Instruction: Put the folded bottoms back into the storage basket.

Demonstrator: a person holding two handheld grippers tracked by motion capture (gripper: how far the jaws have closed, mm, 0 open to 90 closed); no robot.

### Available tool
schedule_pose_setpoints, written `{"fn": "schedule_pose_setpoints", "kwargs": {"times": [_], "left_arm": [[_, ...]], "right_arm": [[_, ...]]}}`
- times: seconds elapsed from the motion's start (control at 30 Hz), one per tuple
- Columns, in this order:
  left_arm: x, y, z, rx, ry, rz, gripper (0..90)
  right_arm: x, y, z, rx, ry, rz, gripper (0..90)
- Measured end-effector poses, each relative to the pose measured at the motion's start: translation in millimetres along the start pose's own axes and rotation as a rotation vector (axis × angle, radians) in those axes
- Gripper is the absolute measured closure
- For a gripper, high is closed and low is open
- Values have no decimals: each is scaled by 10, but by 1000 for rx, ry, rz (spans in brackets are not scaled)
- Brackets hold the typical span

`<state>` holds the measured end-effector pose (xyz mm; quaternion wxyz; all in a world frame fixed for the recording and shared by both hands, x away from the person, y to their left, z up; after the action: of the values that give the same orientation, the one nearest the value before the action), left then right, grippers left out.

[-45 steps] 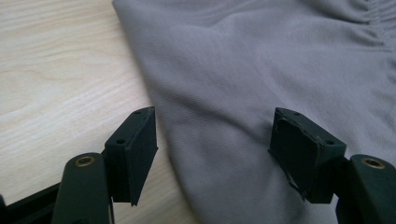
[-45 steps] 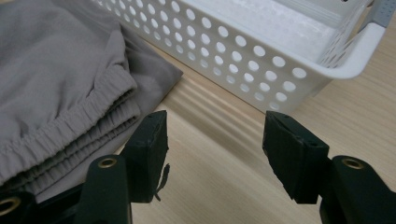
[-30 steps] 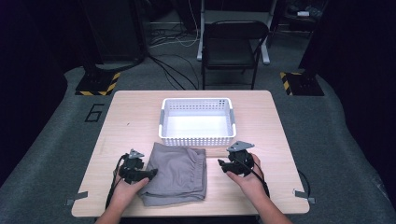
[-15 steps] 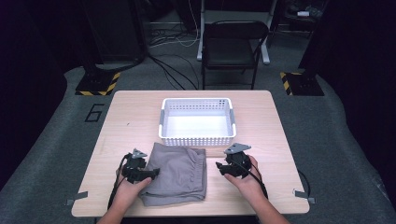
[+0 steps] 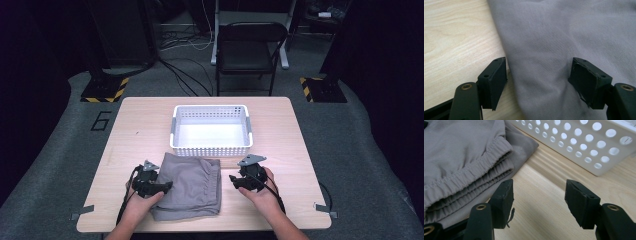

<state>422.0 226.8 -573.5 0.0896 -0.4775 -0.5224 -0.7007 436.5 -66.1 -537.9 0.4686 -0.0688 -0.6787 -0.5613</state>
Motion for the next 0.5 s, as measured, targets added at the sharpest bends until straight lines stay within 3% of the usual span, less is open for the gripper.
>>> {"fn": "schedule_pose_setpoints", "kwargs": {"times": [0.1,0.23,0.27,0.43,0.5], "left_arm": [[-3,11,-9,-13,1,10,310],[5,23,-40,-13,-19,16,417],[5,31,-64,0,-39,9,443],[4,40,-88,16,-54,3,522],[4,42,-88,21,-55,1,538]], "right_arm": [[-9,6,23,-6,4,-3,387],[-30,13,57,-8,8,6,366],[-40,17,63,-8,10,3,360],[-72,47,129,-25,41,14,345],[-85,134,136,-26,39,-9,346]]}}
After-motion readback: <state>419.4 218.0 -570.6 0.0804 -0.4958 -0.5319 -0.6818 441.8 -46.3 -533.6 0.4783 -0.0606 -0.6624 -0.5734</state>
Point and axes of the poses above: each handheld gripper's, and its own axes: x roughly backward along the jaws, y roughly out of its top, z roughly to its left, the point moved 8 cm from there along -x, roughly forward along the jaws, and after that the axes turned 8 degrees about -x, right-handed, at the moved point
